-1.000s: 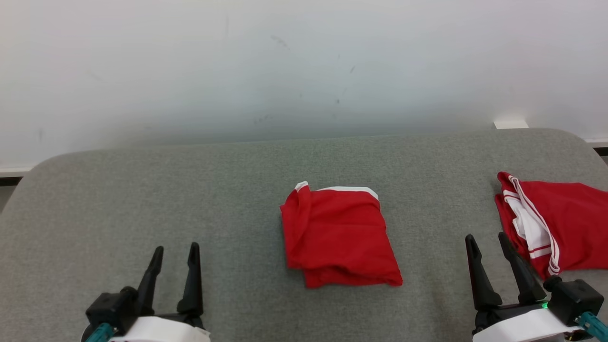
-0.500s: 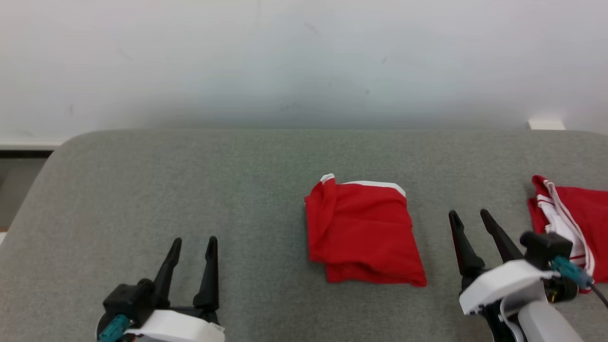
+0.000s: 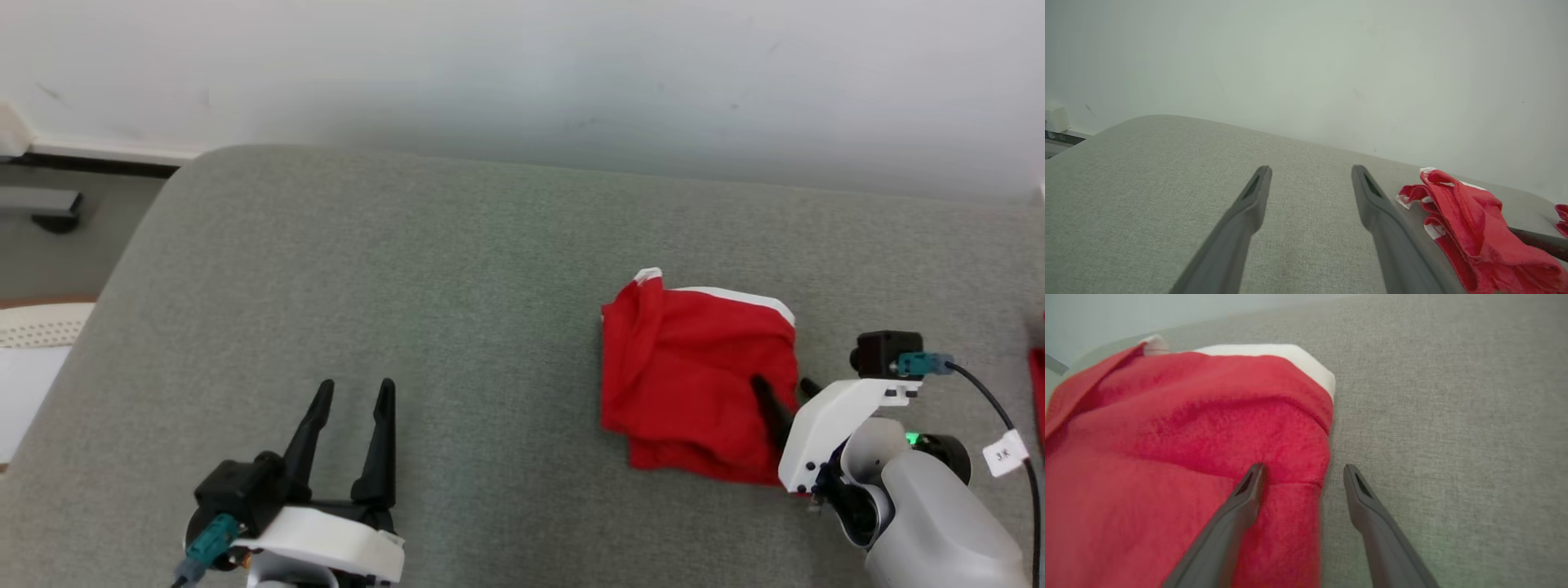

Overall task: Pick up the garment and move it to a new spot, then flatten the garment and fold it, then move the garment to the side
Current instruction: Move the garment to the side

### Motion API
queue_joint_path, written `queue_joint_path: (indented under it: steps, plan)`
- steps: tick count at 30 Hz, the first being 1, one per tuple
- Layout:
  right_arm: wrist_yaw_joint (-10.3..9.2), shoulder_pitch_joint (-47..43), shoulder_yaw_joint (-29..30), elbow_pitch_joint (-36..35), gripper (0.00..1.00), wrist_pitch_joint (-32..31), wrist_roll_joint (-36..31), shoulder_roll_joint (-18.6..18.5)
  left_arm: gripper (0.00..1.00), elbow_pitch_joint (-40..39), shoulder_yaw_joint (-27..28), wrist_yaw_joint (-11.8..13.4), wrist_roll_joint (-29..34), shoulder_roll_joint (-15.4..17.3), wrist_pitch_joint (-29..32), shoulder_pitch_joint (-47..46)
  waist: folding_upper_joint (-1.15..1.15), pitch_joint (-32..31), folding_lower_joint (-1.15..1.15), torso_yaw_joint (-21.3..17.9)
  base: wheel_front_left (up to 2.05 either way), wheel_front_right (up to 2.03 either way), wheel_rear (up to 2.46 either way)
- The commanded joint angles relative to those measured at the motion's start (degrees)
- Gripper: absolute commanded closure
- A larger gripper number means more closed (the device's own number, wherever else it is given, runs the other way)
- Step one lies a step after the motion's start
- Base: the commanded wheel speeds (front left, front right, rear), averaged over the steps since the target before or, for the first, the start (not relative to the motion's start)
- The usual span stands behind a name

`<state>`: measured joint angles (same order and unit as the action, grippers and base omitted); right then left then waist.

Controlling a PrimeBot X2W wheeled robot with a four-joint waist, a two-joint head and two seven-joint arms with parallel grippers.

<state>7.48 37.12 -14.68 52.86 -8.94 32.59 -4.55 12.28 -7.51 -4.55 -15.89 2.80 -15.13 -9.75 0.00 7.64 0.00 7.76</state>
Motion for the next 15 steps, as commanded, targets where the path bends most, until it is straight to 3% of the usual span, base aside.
queue_joint_path:
  steps: [1,6,7,8,9,15]
  plan:
    - [-0.01,0.8,-0.8,2.6,0.00,-2.7,0.9,0.3,0.00,0.1,0.1,0.2,-0.8,0.2,0.0,-0.7,0.00,0.6,0.00,1.2,0.00,0.00,0.00]
    - [-0.01,0.2,-2.0,6.8,0.00,-7.7,1.7,0.9,0.00,0.2,-0.1,0.4,-0.9,0.2,0.0,-0.4,0.00,0.3,0.00,1.9,0.00,0.00,0.00]
    - [0.00,0.1,-2.3,6.9,0.15,-7.9,2.2,1.1,0.00,0.3,-0.1,0.3,-0.9,0.2,0.0,-0.4,0.00,0.2,0.00,2.0,0.00,0.00,0.00]
    - [0.01,0.1,-2.7,6.6,0.67,-7.7,2.5,1.2,0.00,0.3,-0.1,0.3,-0.8,0.2,0.0,-0.3,0.00,0.0,0.00,2.0,0.00,0.00,0.00]
    - [0.02,0.2,-3.0,6.2,1.00,-6.7,2.8,1.3,0.00,0.4,0.0,0.3,-0.8,0.2,0.0,-0.2,0.00,-0.2,0.00,2.0,0.00,0.00,0.00]
    - [0.00,2.2,-3.3,5.3,1.00,-0.7,3.4,0.3,0.00,0.5,-0.1,0.0,0.6,0.2,0.0,0.5,0.00,-2.1,0.00,0.7,0.00,0.00,0.00]
